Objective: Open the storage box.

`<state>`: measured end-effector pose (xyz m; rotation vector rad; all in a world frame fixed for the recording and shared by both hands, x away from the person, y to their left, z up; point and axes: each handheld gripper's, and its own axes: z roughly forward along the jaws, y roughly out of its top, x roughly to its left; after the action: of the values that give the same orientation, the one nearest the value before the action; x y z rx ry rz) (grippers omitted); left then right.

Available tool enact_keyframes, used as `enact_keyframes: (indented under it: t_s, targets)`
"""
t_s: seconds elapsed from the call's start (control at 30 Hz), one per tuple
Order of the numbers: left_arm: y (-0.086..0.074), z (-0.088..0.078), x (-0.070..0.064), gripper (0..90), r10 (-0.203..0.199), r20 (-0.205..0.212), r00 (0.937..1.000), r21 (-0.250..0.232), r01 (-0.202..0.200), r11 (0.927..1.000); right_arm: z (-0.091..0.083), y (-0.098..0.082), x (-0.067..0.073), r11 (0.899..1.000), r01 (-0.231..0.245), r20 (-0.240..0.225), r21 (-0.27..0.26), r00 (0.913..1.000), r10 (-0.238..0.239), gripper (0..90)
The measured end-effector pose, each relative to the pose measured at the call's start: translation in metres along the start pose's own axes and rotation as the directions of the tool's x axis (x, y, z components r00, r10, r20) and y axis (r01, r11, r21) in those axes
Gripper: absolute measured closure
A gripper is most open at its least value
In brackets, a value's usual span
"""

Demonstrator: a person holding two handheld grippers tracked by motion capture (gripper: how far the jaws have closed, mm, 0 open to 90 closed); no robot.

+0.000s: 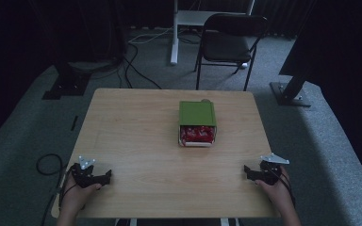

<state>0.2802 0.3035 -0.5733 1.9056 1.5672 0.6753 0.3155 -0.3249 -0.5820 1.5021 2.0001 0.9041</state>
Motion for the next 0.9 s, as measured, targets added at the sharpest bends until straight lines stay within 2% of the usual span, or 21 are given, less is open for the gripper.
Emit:
enact_keyframes:
  t_s: [0.17, 0.33, 0.4, 0.43, 0.47, 0.6, 0.63, 0.7, 0.73, 0.8, 0.87, 0.9]
  targets:
    - [0.000, -0.001, -0.002, 2.5, 0.005, 0.004, 1.0000, 0.001, -0.005, 1.0000, 0.000, 0.000, 0.000, 1.000, 0.000, 0.000, 0.000, 1.0000, 0.000, 12.1]
    - [0.001, 0.000, -0.010, 2.5, 0.041, 0.034, 0.9986, 0.004, -0.041, 0.9991, 0.000, 0.000, 0.000, 1.000, 0.000, 0.000, 0.000, 1.0000, 0.000, 12.2]
    - [0.004, 0.003, -0.020, 2.5, 0.079, 0.060, 0.9951, 0.004, -0.079, 0.9969, 0.000, 0.000, 0.000, 1.000, 0.000, 0.000, 0.000, 1.0000, 0.000, 12.1]
    - [0.004, 0.003, -0.020, 2.5, 0.079, 0.060, 0.9951, 0.004, -0.079, 0.9969, 0.000, 0.000, 0.000, 1.000, 0.000, 0.000, 0.000, 1.0000, 0.000, 12.1]
    - [0.007, 0.004, -0.027, 2.5, 0.106, 0.069, 0.9920, 0.004, -0.106, 0.9943, 0.000, 0.000, 0.000, 1.000, 0.000, 0.000, 0.000, 1.0000, 0.000, 12.1]
    - [0.013, 0.007, -0.037, 2.5, 0.138, 0.074, 0.9877, -0.002, -0.138, 0.9904, 0.000, 0.000, 0.000, 1.000, 0.001, 0.000, 0.000, 1.0000, -0.001, 12.1]
    - [0.017, 0.008, -0.044, 2.5, 0.161, 0.092, 0.9827, -0.003, -0.161, 0.9869, 0.000, 0.000, 0.000, 1.000, 0.000, 0.000, 0.000, 1.0000, 0.000, 12.1]
    - [0.019, 0.008, -0.048, 2.5, 0.167, 0.096, 0.9812, -0.006, -0.168, 0.9858, 0.000, 0.000, 0.000, 1.000, 0.000, 0.000, 0.000, 1.0000, 0.000, 12.1]
    - [0.022, 0.009, -0.054, 2.5, 0.183, 0.111, 0.9769, -0.014, -0.182, 0.9831, 0.000, 0.000, 0.000, 1.000, 0.000, 0.000, 0.000, 1.0000, 0.000, 12.1]
    - [0.024, 0.010, -0.057, 2.5, 0.183, 0.116, 0.9762, -0.017, -0.183, 0.9831, 0.000, 0.000, 0.000, 1.000, 0.000, 0.001, 0.000, 1.0000, 0.000, 12.1]
    - [0.028, 0.012, -0.063, 2.5, 0.207, 0.113, 0.9717, -0.015, -0.207, 0.9783, 0.000, 0.000, 0.000, 1.000, 0.000, 0.000, 0.000, 1.0000, 0.000, 12.1]
    - [0.032, 0.013, -0.070, 2.5, 0.233, 0.112, 0.9660, -0.019, -0.232, 0.9725, 0.000, 0.000, 0.000, 1.000, 0.000, 0.000, -0.001, 1.0000, 0.000, 12.1]
